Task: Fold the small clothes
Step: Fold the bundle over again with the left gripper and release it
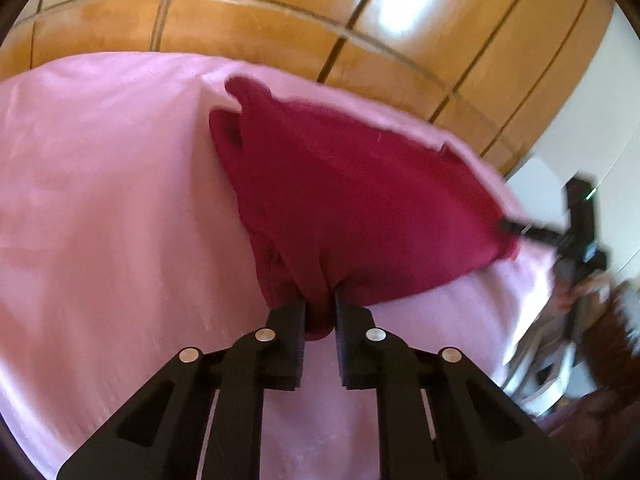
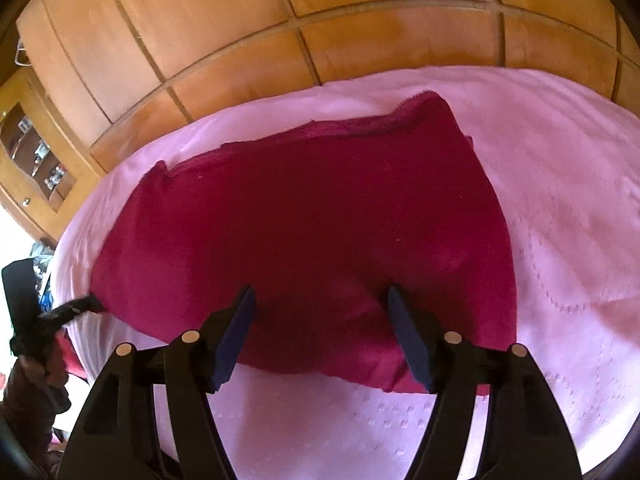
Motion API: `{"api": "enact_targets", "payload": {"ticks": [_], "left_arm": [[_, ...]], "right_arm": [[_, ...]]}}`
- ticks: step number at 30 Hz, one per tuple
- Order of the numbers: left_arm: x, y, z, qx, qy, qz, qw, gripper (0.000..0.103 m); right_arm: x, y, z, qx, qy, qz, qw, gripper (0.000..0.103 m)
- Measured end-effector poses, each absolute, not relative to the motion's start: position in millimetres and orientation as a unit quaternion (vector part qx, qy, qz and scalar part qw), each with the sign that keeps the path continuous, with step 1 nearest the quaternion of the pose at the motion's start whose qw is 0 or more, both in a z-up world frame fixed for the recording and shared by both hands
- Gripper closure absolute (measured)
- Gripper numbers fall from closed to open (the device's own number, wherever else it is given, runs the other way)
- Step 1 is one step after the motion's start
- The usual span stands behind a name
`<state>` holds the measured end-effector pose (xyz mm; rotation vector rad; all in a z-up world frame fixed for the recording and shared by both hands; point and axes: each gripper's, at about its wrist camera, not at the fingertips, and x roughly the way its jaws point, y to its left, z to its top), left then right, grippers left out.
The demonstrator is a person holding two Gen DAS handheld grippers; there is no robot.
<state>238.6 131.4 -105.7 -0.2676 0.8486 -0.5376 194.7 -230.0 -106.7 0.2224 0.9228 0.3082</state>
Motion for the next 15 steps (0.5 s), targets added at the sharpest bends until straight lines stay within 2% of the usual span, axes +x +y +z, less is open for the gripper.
{"api": "enact_targets", "payload": {"ticks": [3,7,12,14,15], "left_arm": [[233,138,-94,-0.111,0.392,-0.260,0.875,0.095],[234,131,-138,-0.077,0.445,-0.249,0.857,0.095],[234,148,-120,-0.143,0.430,-0.254,0.854,0.092],[236,152,-109,-0.156,0.423,-0.257,0.855,0.084],[240,157,-103,-0.172,0.416,-0.253,0.856,0.069]], "right_arm": [[194,-233,-121,0.108,0.457,0.144,0.871,0.035],[192,-234,-134,0.105,0.447,0.144,0.876,0.035],[194,-234,-135,0.102,0.446,0.142,0.878,0.033],[194,-233,-135,0.102,0.445,0.141,0.878,0.032],[193,-234,-134,0.101,0.445,0.141,0.879,0.031]]}}
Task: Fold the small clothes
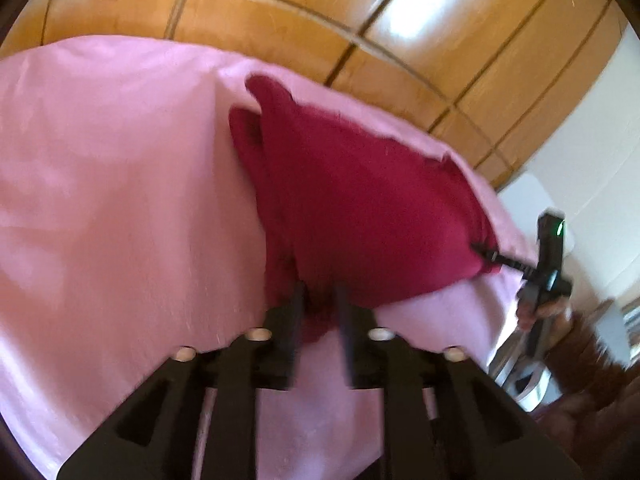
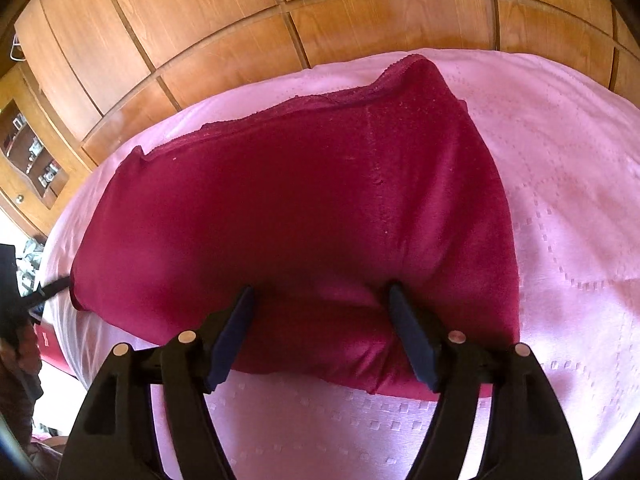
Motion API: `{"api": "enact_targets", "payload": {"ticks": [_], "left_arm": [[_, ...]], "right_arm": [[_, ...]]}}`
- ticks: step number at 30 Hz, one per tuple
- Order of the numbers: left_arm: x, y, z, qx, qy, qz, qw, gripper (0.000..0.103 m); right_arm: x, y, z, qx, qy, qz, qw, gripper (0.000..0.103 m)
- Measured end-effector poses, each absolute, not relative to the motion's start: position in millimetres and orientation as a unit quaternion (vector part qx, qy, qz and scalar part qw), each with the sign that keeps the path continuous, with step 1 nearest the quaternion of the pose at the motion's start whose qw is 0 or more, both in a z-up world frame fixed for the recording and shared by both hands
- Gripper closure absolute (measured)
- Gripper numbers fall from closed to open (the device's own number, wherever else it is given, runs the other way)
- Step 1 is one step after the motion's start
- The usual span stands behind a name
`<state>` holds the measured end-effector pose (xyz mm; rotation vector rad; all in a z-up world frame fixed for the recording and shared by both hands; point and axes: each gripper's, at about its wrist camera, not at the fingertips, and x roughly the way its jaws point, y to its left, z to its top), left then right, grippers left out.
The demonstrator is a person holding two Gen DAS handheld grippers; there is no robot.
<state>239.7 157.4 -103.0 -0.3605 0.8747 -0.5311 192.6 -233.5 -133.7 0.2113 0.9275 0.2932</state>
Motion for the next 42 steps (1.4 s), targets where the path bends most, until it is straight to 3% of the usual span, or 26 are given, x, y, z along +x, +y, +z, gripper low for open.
{"api": "enact_targets", "payload": {"ticks": [1,3,13,14,15,16,17,24,32,42], "left_arm": [[244,161,-98,-0.187,0.411,-0.251,0.857,0.057],[256,169,-91,-0.211,0.401,-0.240,0.859,0.052],[348,144,-93,-0.205,0.429,-0.206,0.855,0.052],[358,140,-99,-0.206,0.439,-0.205,0.850,0.052],[363,138,-101,-0.205,0.443,-0.202,0.849,0.068],[368,135,-104,-0.197,0.448,-0.193,0.851,0.090],[370,134,-106,-0.189,0.448,-0.180,0.855,0.094],[359,123,-125,-0.112,0.436,-0.076,0.890,0.095],[332,111,-82,-0.063,0.396,-0.039,0.915,0.091],[326,97,-65,-0.046,0.375,-0.046,0.925,0.091]], "right_arm": [[192,-233,-133,0.101,0.445,0.140,0.879,0.030],[192,-230,-131,0.101,0.446,0.140,0.878,0.027],[187,-225,-131,0.088,0.446,0.142,0.879,0.016],[188,-225,-131,0.088,0.446,0.142,0.879,0.016],[187,-224,-132,0.087,0.445,0.142,0.880,0.016],[187,-225,-132,0.087,0.444,0.142,0.880,0.016],[187,-225,-132,0.088,0.443,0.142,0.881,0.016],[187,-223,-134,0.086,0.441,0.142,0.882,0.015],[189,-230,-119,0.107,0.452,0.150,0.873,0.015],[226,-270,-76,0.123,0.402,0.102,0.902,0.020]]}}
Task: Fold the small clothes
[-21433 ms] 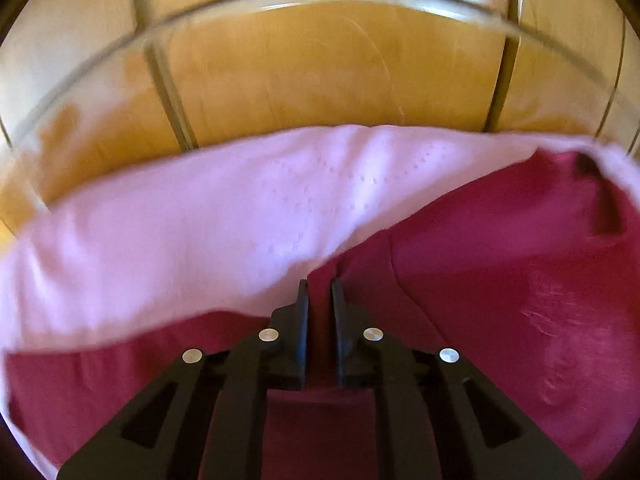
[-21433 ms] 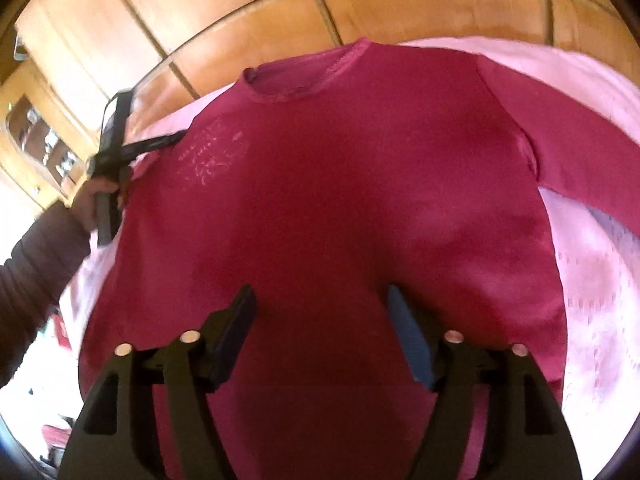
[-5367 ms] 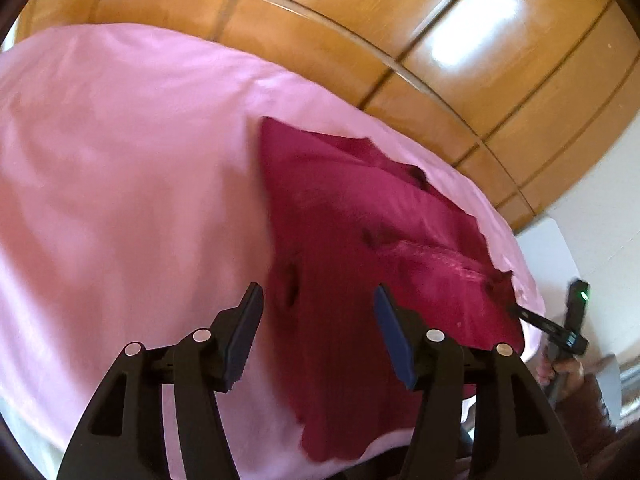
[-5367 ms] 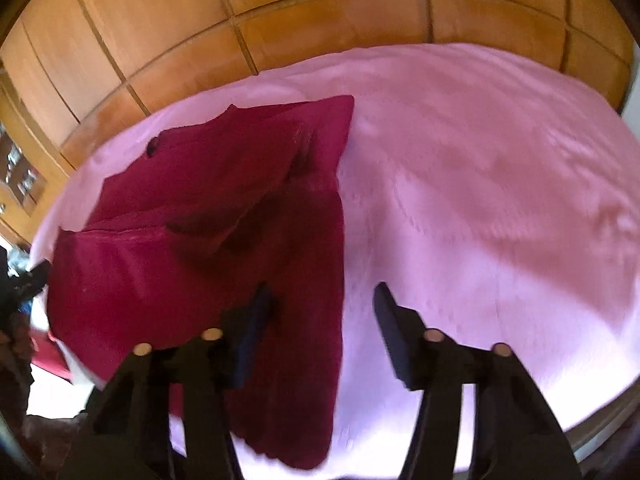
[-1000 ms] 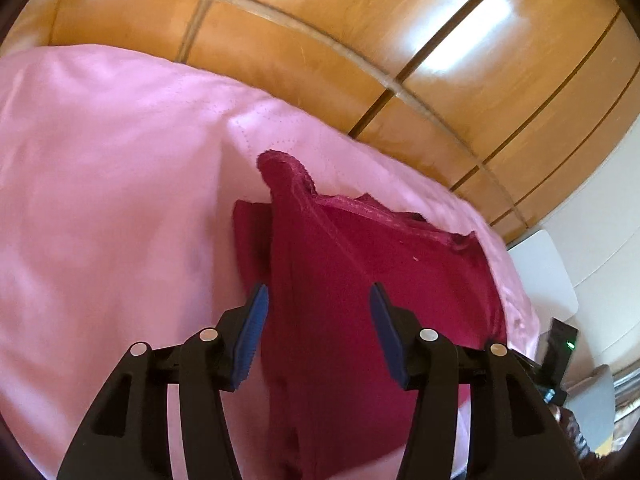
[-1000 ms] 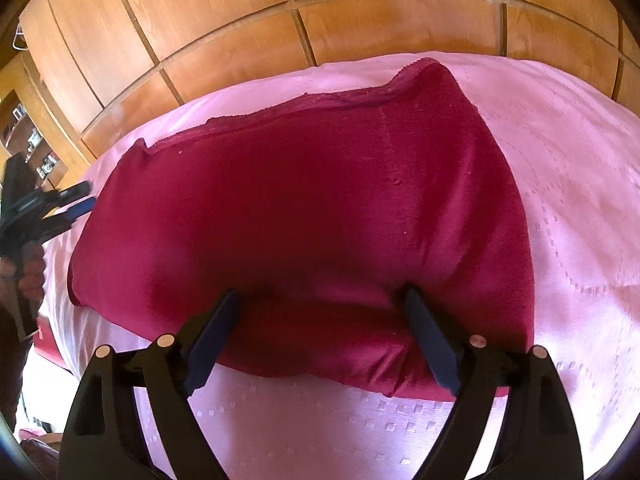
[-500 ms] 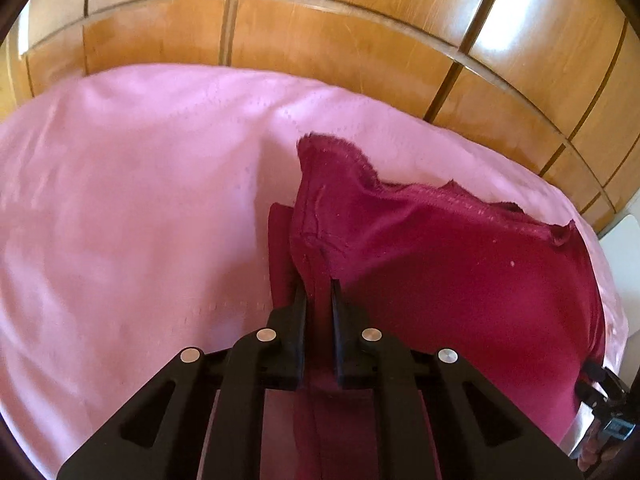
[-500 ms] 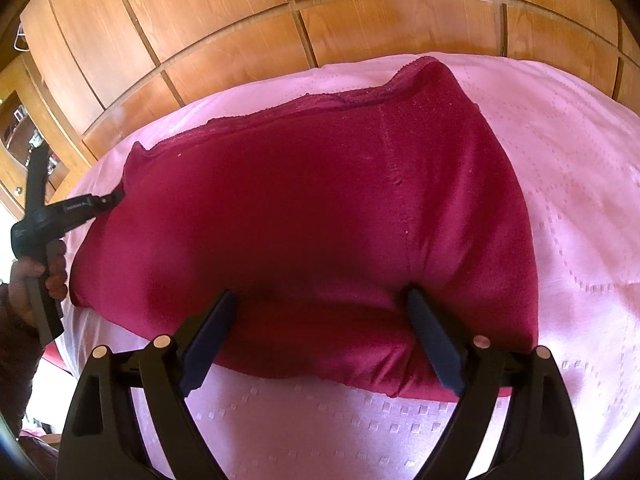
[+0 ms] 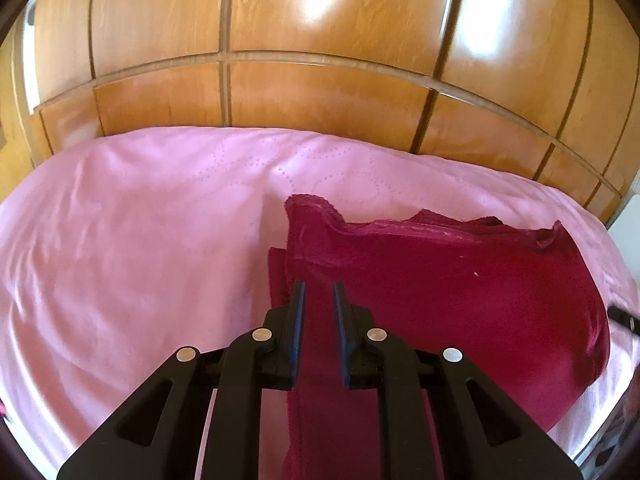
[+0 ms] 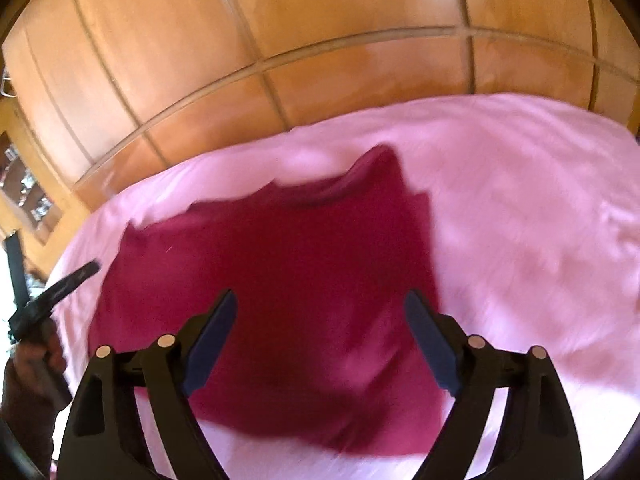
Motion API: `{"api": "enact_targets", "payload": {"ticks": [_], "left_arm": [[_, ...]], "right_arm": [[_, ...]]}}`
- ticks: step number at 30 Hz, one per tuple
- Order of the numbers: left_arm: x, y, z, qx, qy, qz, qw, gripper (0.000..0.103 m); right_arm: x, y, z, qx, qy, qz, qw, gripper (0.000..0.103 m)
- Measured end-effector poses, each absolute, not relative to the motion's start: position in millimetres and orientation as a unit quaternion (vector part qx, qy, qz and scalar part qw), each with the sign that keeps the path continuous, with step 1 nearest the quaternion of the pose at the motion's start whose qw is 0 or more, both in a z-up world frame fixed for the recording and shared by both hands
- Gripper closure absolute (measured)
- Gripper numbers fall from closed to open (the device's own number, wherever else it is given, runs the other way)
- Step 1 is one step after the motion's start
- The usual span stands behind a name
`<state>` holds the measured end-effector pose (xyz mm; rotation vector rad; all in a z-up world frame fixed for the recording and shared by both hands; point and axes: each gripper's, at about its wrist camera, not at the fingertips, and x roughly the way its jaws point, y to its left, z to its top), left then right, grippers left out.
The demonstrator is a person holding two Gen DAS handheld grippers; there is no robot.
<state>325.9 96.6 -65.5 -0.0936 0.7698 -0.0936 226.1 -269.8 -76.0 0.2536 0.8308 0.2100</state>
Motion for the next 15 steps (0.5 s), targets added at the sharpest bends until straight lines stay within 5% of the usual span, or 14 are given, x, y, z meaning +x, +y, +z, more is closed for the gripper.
{"api": "enact_targets", "payload": {"ticks": [8,11,13,15], "left_arm": [[326,86,-70,-0.031,0.379,-0.046,0.924,0.091],[327,84,-72,-0.025,0.383,-0.047,0.922,0.091],[329,83,-73,-0.022,0.385,-0.048,0.921,0.090],[328,82,-74,-0.022,0.386,-0.048,0.921,0.072]], "right_arm": [[295,-284,-92,0.106,0.423,0.054,0.898,0.026],[313,-281,-102,0.098,0.440,0.052,0.891,0.054],[320,-277,-108,0.079,0.452,0.042,0.888,0.088],[327,-280,-114,0.073,0.457,0.024,0.886,0.094]]}}
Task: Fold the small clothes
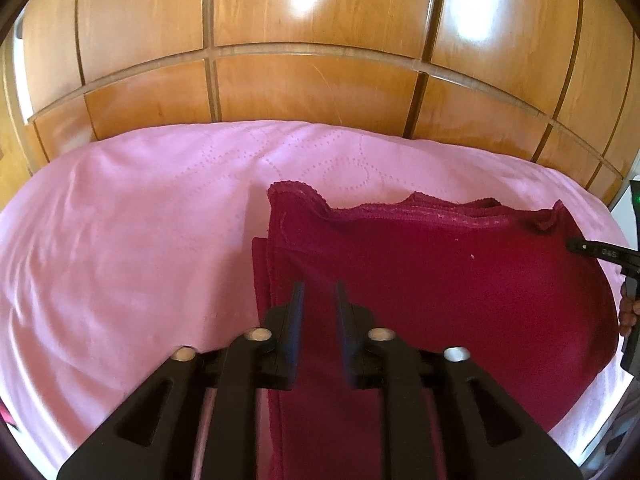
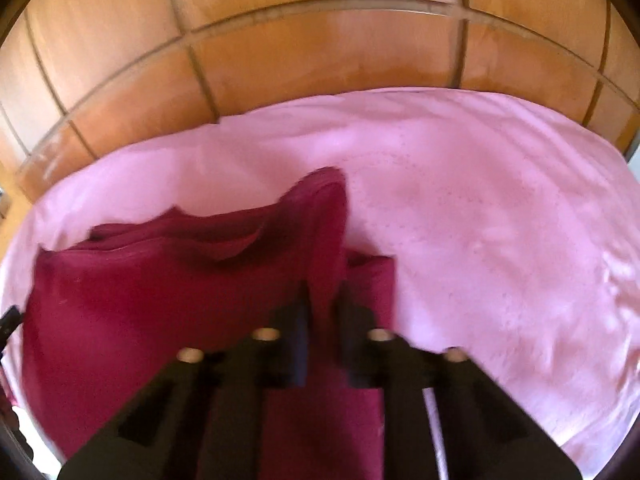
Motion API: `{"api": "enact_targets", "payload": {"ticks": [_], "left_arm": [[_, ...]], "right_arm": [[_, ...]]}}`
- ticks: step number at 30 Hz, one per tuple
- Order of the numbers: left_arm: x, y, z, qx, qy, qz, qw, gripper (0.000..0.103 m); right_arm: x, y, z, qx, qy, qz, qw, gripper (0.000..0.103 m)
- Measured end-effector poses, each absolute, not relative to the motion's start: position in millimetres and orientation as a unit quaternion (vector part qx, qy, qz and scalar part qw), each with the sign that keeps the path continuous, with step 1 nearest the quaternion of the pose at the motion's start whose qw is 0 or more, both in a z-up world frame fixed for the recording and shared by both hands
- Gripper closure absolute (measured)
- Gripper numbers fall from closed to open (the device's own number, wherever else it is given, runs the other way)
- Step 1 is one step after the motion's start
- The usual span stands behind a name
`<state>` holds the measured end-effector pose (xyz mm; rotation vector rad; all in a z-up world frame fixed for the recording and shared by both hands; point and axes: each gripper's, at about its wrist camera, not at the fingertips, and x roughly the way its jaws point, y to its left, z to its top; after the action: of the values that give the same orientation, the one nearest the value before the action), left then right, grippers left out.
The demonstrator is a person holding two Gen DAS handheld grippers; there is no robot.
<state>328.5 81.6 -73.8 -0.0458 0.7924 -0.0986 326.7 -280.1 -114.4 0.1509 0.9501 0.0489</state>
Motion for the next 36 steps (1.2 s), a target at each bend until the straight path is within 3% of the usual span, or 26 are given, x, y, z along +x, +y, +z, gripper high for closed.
{"api": "enact_targets", "payload": {"ticks": [3,5,8,9,15,26,29,31,36], "left_arm": [[329,80,-75,-0.026,0.385,-0.050,0.921,0.070],[331,79,-80,-0.024,0.390,-0.049,0.919,0.070],[329,77,-83,-0.022,0.393,-0.048,0.918,0.070],[328,76,-83,-0.021,0.393,-0.047,0.918,0.070],[322,76,-83,-0.027,0.388,-0.050,0.920,0.070],[294,69,-81,-0.030,0.380,-0.063,0.922,0.070],[288,65,-82,-0.027,0.381,-0.067,0.922,0.070],[285,64,-84,-0.026,0.383,-0.071,0.920,0.070],[279,61,-87,-0.024,0.386,-0.075,0.919,0.070]], "right_arm": [[339,-288,-130,0.081,0.477,0.016,0.875,0.093],[340,-292,-130,0.092,0.478,0.015,0.874,0.087],[334,-303,-125,0.117,0.475,0.012,0.872,0.054],[329,-310,-124,0.134,0.474,0.016,0.870,0.036],[282,-339,-137,0.235,0.484,0.084,0.839,0.021],[226,-328,-145,0.310,0.473,0.204,0.799,0.022],[224,-315,-143,0.291,0.477,0.199,0.805,0.036],[224,-310,-143,0.291,0.480,0.203,0.802,0.064],[221,-295,-127,0.280,0.467,0.209,0.812,0.071]]}}
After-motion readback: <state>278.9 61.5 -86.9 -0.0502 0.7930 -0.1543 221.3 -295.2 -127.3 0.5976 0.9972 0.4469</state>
